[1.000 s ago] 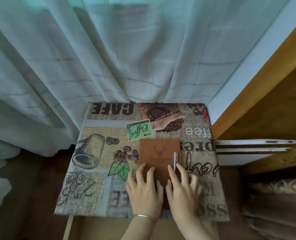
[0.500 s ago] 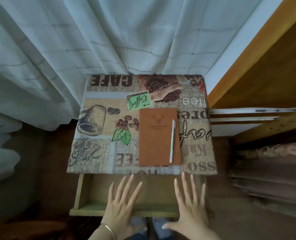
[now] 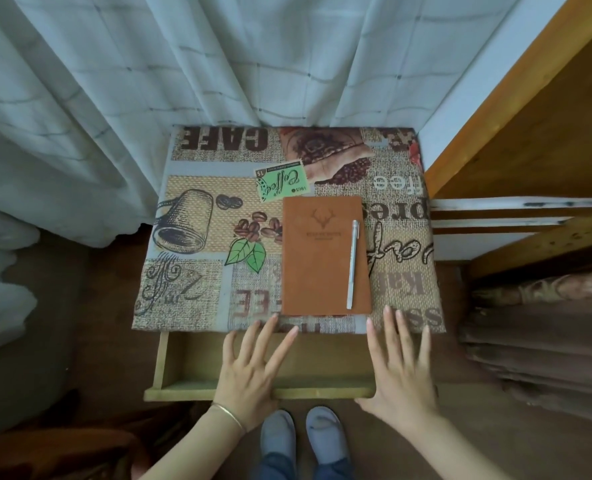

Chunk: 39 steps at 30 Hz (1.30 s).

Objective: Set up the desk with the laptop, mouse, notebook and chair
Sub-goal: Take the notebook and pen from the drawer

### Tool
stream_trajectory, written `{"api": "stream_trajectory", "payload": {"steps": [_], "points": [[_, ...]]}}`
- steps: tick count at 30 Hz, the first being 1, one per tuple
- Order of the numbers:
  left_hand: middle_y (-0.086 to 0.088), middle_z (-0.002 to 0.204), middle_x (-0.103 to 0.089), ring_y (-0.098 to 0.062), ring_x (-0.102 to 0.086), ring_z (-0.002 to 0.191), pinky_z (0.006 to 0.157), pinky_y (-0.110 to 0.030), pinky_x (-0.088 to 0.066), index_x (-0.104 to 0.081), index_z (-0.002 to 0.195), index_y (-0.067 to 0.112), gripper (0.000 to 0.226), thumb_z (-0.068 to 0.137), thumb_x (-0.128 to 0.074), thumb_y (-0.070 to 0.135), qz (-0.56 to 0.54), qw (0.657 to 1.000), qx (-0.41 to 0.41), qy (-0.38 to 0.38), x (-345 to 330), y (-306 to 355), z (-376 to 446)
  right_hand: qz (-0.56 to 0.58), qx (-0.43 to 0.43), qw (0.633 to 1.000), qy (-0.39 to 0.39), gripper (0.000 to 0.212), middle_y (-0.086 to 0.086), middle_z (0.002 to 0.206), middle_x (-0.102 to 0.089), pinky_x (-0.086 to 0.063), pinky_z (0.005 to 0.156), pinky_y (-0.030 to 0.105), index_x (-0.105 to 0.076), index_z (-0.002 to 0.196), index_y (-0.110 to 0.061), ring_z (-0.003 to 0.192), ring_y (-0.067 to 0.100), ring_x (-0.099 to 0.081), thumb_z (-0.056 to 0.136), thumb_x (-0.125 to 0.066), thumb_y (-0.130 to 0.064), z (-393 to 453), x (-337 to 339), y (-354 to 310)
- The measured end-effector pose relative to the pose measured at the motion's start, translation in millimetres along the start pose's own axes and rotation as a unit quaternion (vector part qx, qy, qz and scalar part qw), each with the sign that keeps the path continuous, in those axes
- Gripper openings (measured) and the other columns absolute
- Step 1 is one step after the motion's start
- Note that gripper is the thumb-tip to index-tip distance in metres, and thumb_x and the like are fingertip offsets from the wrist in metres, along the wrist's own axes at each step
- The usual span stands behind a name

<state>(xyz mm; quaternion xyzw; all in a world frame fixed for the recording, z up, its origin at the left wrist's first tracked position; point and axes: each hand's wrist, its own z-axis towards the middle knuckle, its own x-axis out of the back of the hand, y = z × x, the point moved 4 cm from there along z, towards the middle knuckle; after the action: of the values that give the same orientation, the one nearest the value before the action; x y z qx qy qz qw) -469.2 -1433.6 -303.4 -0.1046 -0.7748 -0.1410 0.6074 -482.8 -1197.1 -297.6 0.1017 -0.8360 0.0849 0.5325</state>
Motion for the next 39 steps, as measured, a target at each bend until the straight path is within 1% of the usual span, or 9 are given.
{"api": "stream_trajectory", "payload": {"steps": [4, 8, 14, 20, 23, 25, 29, 33, 39], "points": [[-0.012, 0.126, -0.051, -0.031, -0.047, 0.107, 0.09, -0.055, -0.036, -0.016, 0.15, 0.025, 0.112, 0.049, -0.066, 0.029, 0.026, 0.997, 0.005, 0.07, 8, -9, 14, 0.028, -0.027, 0.999, 0.013, 0.143, 0.017, 0.154, -0.02, -0.015, 0.111, 0.06, -0.014, 0.147, -0.003, 0.141, 0.035, -0.019, 0.038, -0.079, -0.068, 17, 4, 6], [-0.009, 0.1, -0.059, -0.028, -0.046, 0.08, 0.072, -0.045, -0.039, -0.022, 0.149, 0.022, 0.082, 0.076, -0.054, 0.005, 0.05, 0.987, 0.037, 0.149, 17, -15, 40, 0.048, -0.06, 0.994, 0.074, 0.125, 0.014, 0.145, -0.039, -0.024, 0.109, 0.048, -0.031, 0.142, -0.002, 0.131, 0.032, -0.035, 0.044, -0.084, -0.057, 41, 18, 9], [-0.006, 0.082, -0.048, -0.027, -0.043, 0.071, 0.062, -0.039, -0.031, -0.017, 0.15, 0.021, 0.096, 0.068, -0.066, 0.01, 0.039, 0.989, 0.095, 0.108, 22, -18, 70, 0.037, -0.087, 0.991, 0.09, 0.118, 0.013, 0.133, -0.047, -0.036, 0.092, 0.047, -0.04, 0.137, -0.003, 0.114, 0.032, -0.043, 0.039, -0.09, -0.043, 63, 31, 9], [-0.009, 0.096, -0.052, -0.029, -0.046, 0.078, 0.067, -0.041, -0.037, -0.014, 0.15, 0.022, 0.108, 0.062, -0.073, 0.039, -0.019, 0.996, 0.059, 0.063, 36, -17, 60, 0.094, -0.066, 0.992, 0.061, 0.118, 0.007, 0.149, -0.032, -0.028, 0.106, 0.049, -0.022, 0.147, -0.012, 0.131, 0.027, -0.03, 0.055, -0.07, -0.07, 45, 36, 10], [-0.01, 0.116, -0.051, -0.03, -0.049, 0.096, 0.077, -0.043, -0.043, -0.022, 0.149, 0.021, 0.105, 0.063, -0.061, 0.068, -0.054, 0.996, 0.051, 0.049, 61, -14, 61, 0.238, -0.037, 0.966, 0.093, 0.098, -0.004, 0.156, -0.014, -0.016, 0.114, 0.043, -0.006, 0.149, -0.024, 0.141, 0.015, -0.013, 0.074, -0.048, -0.069, 39, 53, 3], [-0.011, 0.129, -0.047, -0.031, -0.047, 0.107, 0.082, -0.044, -0.044, -0.027, 0.147, 0.021, 0.096, 0.07, -0.05, 0.073, -0.082, 0.993, 0.065, 0.046, 77, -12, 70, 0.304, -0.038, 0.945, 0.116, 0.08, -0.005, 0.155, -0.016, -0.014, 0.113, 0.035, -0.012, 0.149, -0.028, 0.141, 0.013, -0.013, 0.082, -0.039, -0.062, 45, 68, -3], [-0.004, 0.153, -0.025, -0.034, -0.033, 0.129, 0.099, -0.049, -0.038, -0.022, 0.147, 0.027, 0.086, 0.076, -0.041, 0.072, -0.123, 0.987, 0.099, 0.032, 86, -7, 99, 0.286, -0.039, 0.944, 0.16, 0.06, -0.003, 0.153, -0.022, -0.029, 0.109, 0.038, -0.029, 0.144, -0.029, 0.138, 0.021, -0.025, 0.089, -0.048, -0.044, 80, 82, -12], [0.003, 0.158, -0.017, -0.034, -0.022, 0.139, 0.107, -0.051, -0.032, -0.028, 0.145, 0.025, 0.082, 0.075, -0.045, 0.066, -0.161, 0.979, 0.116, 0.041, 71, 0, 121, 0.227, -0.059, 0.956, 0.177, 0.055, 0.0, 0.152, -0.03, -0.04, 0.103, 0.045, -0.042, 0.139, -0.023, 0.129, 0.026, -0.037, 0.088, -0.05, -0.041, 106, 70, -13], [0.004, 0.156, -0.019, -0.03, -0.006, 0.145, 0.115, -0.039, -0.013, -0.039, 0.141, 0.019, 0.072, 0.075, -0.056, 0.044, -0.275, 0.943, 0.121, 0.145, 51, 16, 126, 0.28, -0.061, 0.926, 0.244, 0.052, 0.006, 0.158, -0.009, -0.028, 0.111, 0.046, -0.035, 0.143, -0.019, 0.141, 0.028, -0.019, 0.095, -0.032, -0.039, 114, 47, -22]]}}
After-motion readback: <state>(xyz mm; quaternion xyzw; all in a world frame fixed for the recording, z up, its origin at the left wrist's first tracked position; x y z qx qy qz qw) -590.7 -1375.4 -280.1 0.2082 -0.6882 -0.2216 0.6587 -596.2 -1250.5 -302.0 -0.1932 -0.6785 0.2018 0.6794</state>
